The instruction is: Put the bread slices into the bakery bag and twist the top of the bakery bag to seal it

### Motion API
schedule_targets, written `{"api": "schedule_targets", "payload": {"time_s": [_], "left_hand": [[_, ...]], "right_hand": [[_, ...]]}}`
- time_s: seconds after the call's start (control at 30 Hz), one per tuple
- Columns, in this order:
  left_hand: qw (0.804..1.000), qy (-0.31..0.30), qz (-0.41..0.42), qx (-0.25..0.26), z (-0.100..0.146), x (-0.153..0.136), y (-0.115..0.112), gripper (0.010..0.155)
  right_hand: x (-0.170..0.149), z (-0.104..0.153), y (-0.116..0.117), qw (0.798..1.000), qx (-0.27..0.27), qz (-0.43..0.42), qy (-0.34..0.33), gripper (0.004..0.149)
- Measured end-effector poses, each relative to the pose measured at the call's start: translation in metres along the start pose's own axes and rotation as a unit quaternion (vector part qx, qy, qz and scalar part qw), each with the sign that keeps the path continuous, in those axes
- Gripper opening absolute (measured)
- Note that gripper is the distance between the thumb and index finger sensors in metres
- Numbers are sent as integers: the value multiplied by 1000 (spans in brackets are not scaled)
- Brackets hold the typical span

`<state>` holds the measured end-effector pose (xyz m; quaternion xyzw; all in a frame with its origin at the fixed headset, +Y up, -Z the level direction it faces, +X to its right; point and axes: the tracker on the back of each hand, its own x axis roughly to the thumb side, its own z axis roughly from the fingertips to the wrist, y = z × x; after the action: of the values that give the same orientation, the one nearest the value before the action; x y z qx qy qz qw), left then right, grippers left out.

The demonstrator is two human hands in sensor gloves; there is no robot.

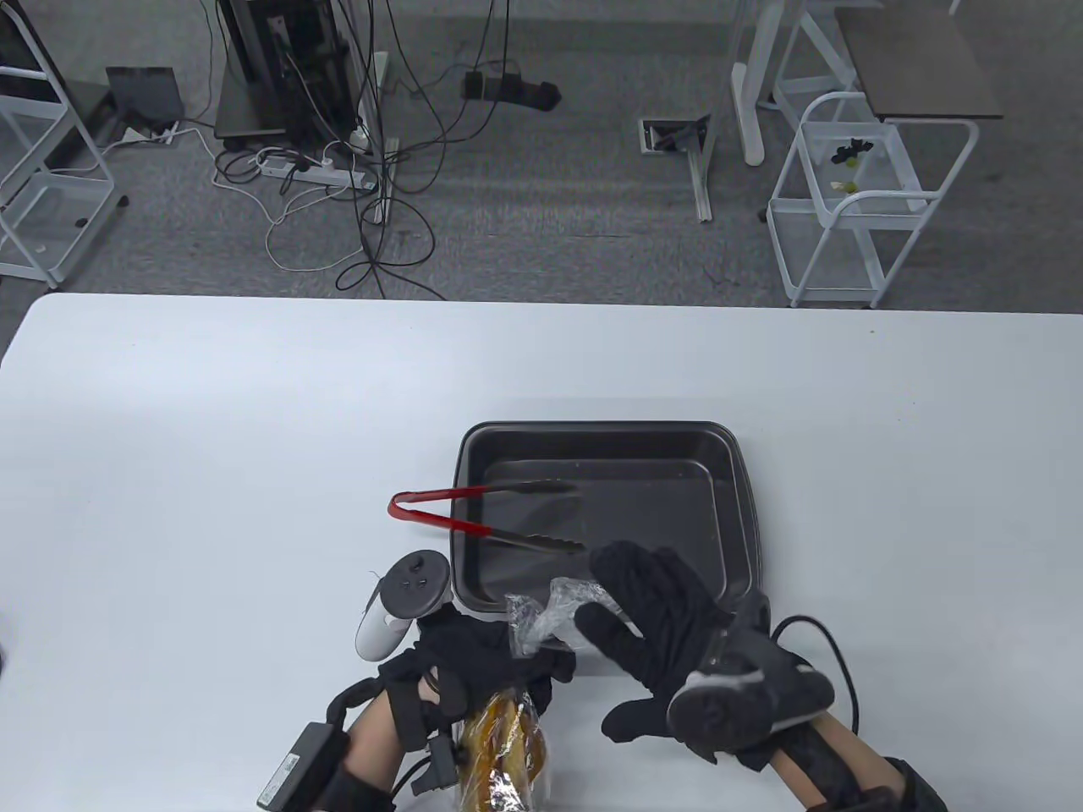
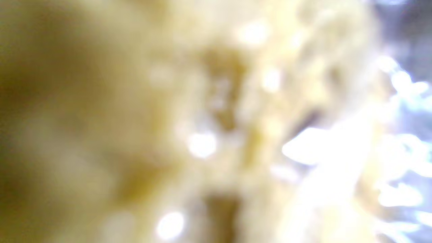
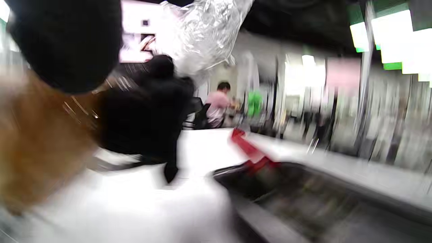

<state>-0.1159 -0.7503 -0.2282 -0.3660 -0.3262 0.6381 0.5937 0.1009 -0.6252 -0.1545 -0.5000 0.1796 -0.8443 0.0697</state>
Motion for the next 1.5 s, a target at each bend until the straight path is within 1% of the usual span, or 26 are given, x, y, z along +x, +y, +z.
{"api": "schedule_targets", "payload": {"time_s": [0.03, 0.1, 0.3, 0.37, 0.5, 0.57, 0.63, 0.67, 0.7, 0.77, 0.8, 0.9, 0.93, 1.0, 1.03, 1.07, 1.1, 1.13, 1.2, 1.23, 1.27, 1.3, 1.33, 1.37, 1.43, 1.5], "left_hand": [[999, -9, 24, -26, -2, -4, -1, 49], [996, -9, 60, -60, -5, -9, -6, 49], [987, 6, 83, -136, -13, -17, -24, 50], [985, 1, 89, -144, -14, -18, -26, 50], [988, 16, 72, -139, -15, -23, -22, 52], [989, 26, 58, -134, -14, -21, -18, 52], [994, 60, -33, -83, -9, -11, -9, 52], [989, 82, -119, -37, -5, -1, -3, 53], [980, 93, -178, -2, -2, 5, 0, 54], [936, 99, -322, 100, 4, 25, -3, 56], [919, 103, -360, 121, 5, 30, -7, 57], [826, 97, -517, 204, 12, 46, -35, 57], [804, 93, -545, 218, 13, 48, -42, 56], [729, 90, -627, 259, 14, 50, -63, 54], [703, 88, -651, 273, 15, 50, -69, 54], [665, 78, -684, 289, 16, 48, -78, 53], [625, 74, -715, 305, 16, 45, -85, 53], [602, 71, -731, 312, 16, 43, -90, 52], [531, 61, -776, 335, 15, 38, -103, 52], [508, 55, -791, 337, 15, 36, -107, 52], [472, 50, -810, 344, 14, 34, -113, 52], [454, 47, -819, 349, 13, 33, -116, 52], [432, 43, -830, 351, 12, 32, -120, 52], [415, 41, -835, 359, 11, 31, -124, 52], [408, 36, -841, 354, 10, 31, -126, 53], [416, 40, -841, 345, 8, 29, -126, 51]], "right_hand": [[9, -1, 1, 995, -13, 89, -32, 127], [17, -4, 6, 980, -29, 187, -68, 128], [24, -17, 19, 946, -73, 292, -121, 121], [24, -20, 20, 945, -80, 290, -128, 110], [27, -25, 12, 956, -115, 218, -158, 67], [30, -28, 8, 961, -100, 205, -156, 58], [29, -33, 7, 975, -63, 164, -133, 52], [29, -34, 9, 985, -20, 132, -113, 50], [28, -36, 11, 989, -7, 118, -93, 49], [24, -40, 14, 995, 27, 84, -50, 48], [21, -41, 15, 996, 39, 72, -32, 47], [7, -45, 20, 992, 104, -55, 52, 46], [5, -44, 22, 988, 111, -80, 71, 46], [0, -44, 28, 972, 131, -149, 127, 46], [-1, -43, 30, 965, 138, -169, 143, 46], [-4, -44, 34, 952, 152, -205, 171, 46], [-7, -42, 38, 926, 182, -256, 209, 46], [-9, -41, 42, 908, 195, -293, 226, 46], [-18, -35, 57, 836, 211, -415, 289, 46], [-21, -32, 63, 806, 216, -459, 305, 46], [-24, -27, 72, 752, 232, -520, 332, 46], [-26, -24, 78, 719, 236, -558, 340, 46], [-27, -19, 87, 663, 251, -613, 349, 47], [-27, -15, 93, 618, 259, -652, 354, 46], [-28, -9, 105, 570, 261, -698, 346, 46], [-28, -7, 110, 562, 261, -707, 341, 47]]}}
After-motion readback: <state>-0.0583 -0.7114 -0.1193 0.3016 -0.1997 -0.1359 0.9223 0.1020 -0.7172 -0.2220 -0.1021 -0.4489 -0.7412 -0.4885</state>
